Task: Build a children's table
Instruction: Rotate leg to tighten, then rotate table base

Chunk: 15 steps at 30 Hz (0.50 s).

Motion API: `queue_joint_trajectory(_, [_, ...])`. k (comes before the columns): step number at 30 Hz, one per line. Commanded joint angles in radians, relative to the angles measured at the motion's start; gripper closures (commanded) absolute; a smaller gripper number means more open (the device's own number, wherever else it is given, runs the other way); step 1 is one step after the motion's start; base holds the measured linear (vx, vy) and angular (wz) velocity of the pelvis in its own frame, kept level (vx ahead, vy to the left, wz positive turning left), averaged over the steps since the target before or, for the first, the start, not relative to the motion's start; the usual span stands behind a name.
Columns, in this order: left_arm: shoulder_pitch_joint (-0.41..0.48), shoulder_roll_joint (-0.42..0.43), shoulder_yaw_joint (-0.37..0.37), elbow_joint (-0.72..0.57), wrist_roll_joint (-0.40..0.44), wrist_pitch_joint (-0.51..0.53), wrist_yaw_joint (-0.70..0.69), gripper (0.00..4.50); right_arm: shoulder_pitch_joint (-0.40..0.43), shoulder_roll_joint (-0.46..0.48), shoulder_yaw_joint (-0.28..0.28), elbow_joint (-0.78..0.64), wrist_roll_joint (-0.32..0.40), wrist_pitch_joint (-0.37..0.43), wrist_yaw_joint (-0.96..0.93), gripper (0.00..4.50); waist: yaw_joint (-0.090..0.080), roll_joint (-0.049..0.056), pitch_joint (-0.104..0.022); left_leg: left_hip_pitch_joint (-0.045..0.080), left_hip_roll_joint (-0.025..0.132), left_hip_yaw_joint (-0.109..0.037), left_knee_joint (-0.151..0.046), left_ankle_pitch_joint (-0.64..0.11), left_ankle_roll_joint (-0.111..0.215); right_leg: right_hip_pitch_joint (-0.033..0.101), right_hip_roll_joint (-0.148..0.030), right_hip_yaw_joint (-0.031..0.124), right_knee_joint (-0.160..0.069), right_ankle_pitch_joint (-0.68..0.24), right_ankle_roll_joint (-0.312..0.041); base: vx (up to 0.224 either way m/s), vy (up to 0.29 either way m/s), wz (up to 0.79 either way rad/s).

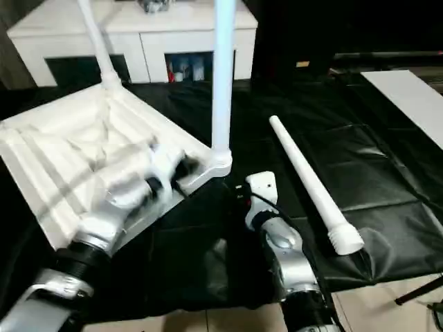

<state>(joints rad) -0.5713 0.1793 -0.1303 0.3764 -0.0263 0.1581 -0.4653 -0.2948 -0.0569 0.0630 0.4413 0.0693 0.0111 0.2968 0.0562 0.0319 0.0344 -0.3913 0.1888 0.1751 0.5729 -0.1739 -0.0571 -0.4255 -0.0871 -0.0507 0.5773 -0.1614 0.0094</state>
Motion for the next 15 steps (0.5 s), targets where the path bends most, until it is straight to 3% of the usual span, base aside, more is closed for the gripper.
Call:
queue_joint_trajectory(1, [0.033, 0.051, 0.053, -0.075, -0.004, 0.028, 0.022, 3.57, -0.006, 0.002, 0.028, -0.029, 0.001, 0.025, 0.037, 0.68, 0.007, -0.007, -0.069, 0.014, 0.027, -0.002, -0.047, -0.071, 0.136, 0.064, -0.039, 0.024, -0.03, 0.066, -0.27, 0.0, 0.0, 0.0])
queue_joint_trajectory(4, [0.072, 0.145, 0.162, -0.136, 0.02, 0.06, 0.103, 3.57, -0.012, 0.001, 0.059, -0.033, -0.008, 0.042, 0.076, 0.68, 0.001, -0.013, -0.062, 0.018, 0.031, -0.001, -0.057, -0.15, 0.103, 0.063, -0.039, 0.024, -0.037, -0.054, -0.247, 0.0, 0.0, 0.0])
queue_joint_trajectory(5, [0.077, 0.161, 0.182, -0.14, 0.03, 0.068, 0.125, 3.57, -0.013, 0.002, 0.062, -0.031, -0.009, 0.042, 0.078, 0.68, 0.001, -0.02, -0.059, 0.018, 0.032, 0.0, -0.059, -0.171, 0.092, 0.062, -0.039, 0.025, -0.04, -0.085, -0.24, 0.0, 0.0, 0.0])
queue_joint_trajectory(8, [0.114, 0.23, 0.284, -0.147, 0.084, 0.1, 0.243, 3.57, -0.026, 0.007, 0.069, -0.009, -0.015, 0.041, 0.079, 0.68, 0.004, -0.012, -0.052, 0.028, 0.036, -0.003, -0.069, -0.232, 0.039, 0.054, -0.038, 0.027, -0.046, -0.178, -0.205, 0.0, 0.0, 0.0])
queue_joint_trajectory(9, [0.126, 0.247, 0.312, -0.149, 0.097, 0.103, 0.271, 3.57, -0.031, 0.008, 0.071, -0.002, -0.018, 0.041, 0.079, 0.68, 0.007, -0.018, -0.051, 0.033, 0.037, -0.004, -0.071, -0.254, 0.023, 0.051, -0.037, 0.028, -0.046, -0.197, -0.197, 0.0, 0.0, 0.0])
queue_joint_trajectory(11, [0.182, 0.314, 0.381, -0.159, 0.14, 0.125, 0.332, 3.57, -0.055, 0.014, 0.068, 0.029, -0.023, 0.045, 0.07, 0.68, 0.007, -0.017, -0.051, 0.032, 0.037, -0.007, -0.074, -0.256, 0.001, 0.051, -0.037, 0.029, -0.043, -0.184, -0.185, 0.0, 0.0, 0.0])
queue_joint_trajectory(12, [0.207, 0.337, 0.4, -0.164, 0.155, 0.14, 0.346, 3.57, -0.065, 0.017, 0.067, 0.042, -0.026, 0.047, 0.061, 0.68, 0.005, -0.024, -0.052, 0.03, 0.037, -0.007, -0.074, -0.253, -0.001, 0.051, -0.037, 0.029, -0.042, -0.173, -0.183, 0.0, 0.0, 0.0])
queue_joint_trajectory(13, [0.243, 0.364, 0.423, -0.171, 0.171, 0.174, 0.352, 3.57, -0.08, 0.022, 0.063, 0.063, -0.027, 0.047, 0.054, 0.68, 0.005, -0.022, -0.051, 0.029, 0.034, -0.008, -0.077, -0.248, -0.008, 0.053, -0.036, 0.028, -0.04, -0.168, -0.18, 0.0, 0.0, 0.0])
queue_joint_trajectory(15, [0.28, 0.385, 0.435, -0.182, 0.183, 0.215, 0.345, 3.57, -0.093, 0.026, 0.062, 0.079, -0.028, 0.048, 0.049, 0.68, 0.008, -0.026, -0.052, 0.034, 0.035, -0.007, -0.074, -0.241, -0.014, 0.048, -0.036, 0.03, -0.035, -0.134, -0.189, 0.0, 0.0, 0.0])
